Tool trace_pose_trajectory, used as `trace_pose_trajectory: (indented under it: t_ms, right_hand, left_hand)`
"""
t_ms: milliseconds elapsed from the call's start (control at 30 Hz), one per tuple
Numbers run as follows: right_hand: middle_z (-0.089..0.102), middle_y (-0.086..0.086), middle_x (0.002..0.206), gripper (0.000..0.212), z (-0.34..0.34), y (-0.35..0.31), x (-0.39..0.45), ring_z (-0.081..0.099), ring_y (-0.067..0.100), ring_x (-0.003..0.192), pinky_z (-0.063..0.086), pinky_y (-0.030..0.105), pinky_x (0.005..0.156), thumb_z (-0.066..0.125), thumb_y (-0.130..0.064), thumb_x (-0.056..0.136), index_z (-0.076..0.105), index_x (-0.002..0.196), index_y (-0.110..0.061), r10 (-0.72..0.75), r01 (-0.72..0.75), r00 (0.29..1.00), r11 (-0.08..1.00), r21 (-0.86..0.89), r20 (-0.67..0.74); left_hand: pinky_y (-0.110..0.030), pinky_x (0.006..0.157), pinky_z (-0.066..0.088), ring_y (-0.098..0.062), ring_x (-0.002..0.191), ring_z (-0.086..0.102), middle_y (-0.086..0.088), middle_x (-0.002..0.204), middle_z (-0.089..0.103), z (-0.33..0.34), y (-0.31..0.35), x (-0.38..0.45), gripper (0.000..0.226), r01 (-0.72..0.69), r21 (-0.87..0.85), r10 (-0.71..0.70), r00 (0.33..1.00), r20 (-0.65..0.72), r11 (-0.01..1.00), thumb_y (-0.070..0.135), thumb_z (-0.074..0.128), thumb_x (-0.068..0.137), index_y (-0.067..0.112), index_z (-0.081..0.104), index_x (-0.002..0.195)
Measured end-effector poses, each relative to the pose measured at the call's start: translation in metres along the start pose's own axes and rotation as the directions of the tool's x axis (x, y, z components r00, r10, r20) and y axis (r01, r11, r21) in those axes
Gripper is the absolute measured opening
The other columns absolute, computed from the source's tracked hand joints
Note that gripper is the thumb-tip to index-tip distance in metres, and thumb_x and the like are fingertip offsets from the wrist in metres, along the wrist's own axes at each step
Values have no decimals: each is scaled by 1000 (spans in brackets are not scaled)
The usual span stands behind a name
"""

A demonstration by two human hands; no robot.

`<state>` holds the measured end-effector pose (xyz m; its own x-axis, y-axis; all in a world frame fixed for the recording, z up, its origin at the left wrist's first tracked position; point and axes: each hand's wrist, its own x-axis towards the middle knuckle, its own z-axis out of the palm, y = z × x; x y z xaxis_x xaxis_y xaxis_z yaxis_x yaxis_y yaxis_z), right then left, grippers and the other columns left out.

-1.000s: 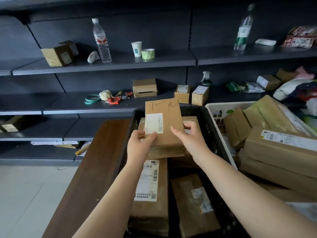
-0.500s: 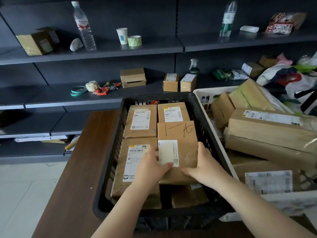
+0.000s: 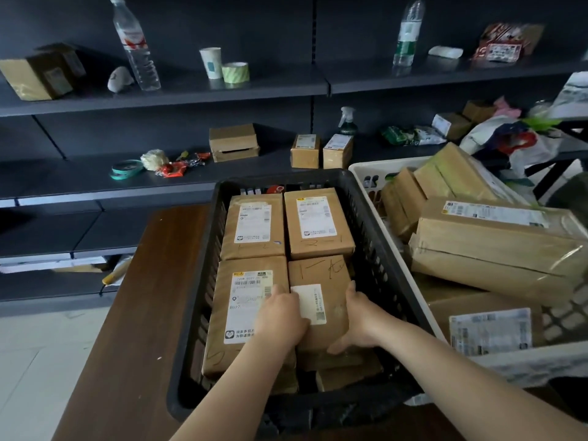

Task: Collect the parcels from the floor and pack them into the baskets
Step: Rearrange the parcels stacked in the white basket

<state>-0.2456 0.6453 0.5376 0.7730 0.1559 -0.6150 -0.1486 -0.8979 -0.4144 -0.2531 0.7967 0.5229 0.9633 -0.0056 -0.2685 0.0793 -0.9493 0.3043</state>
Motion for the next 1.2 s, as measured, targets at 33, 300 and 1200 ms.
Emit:
trace_pose_trajectory:
  t_ms: [33, 300, 1200]
  right_hand:
    - [5, 10, 157, 139, -1, -1, 1, 23, 28, 140, 29, 39, 113, 83, -36, 64, -30, 141, -13, -7, 7, 1000, 1000, 8, 4]
    - [10, -4, 158, 98, -26, 3, -14, 26, 22, 139, 35, 39, 108, 71, -33, 78, 5, 150, -24, -153, 155, 934, 988, -19, -324]
    - [65, -15, 91, 20, -203, 226, -25, 58, 2, 84, 40, 20, 61, 66, -43, 80, 61, 95, -30, -72, 414, 821, 758, 503, -566]
  left_hand:
    - [-28, 86, 45, -20, 106, 48, -5, 122, 41, 3, 0, 3, 31, 3, 4, -3, 1000, -4, 1000, 30, 60, 85, 16, 55, 113]
    - [-28, 86, 47, -17, 105, 55, 1, 124, 49, -21, 36, 21, 36, -225, -204, 183, 961, -207, 953, 36, 53, 88, 25, 55, 123]
    - [-41, 107, 38, -16, 121, 50, 12, 134, 50, 4, 291, 10, 96, 75, -980, -157, 986, 46, 186, 53, 75, 62, 46, 20, 140]
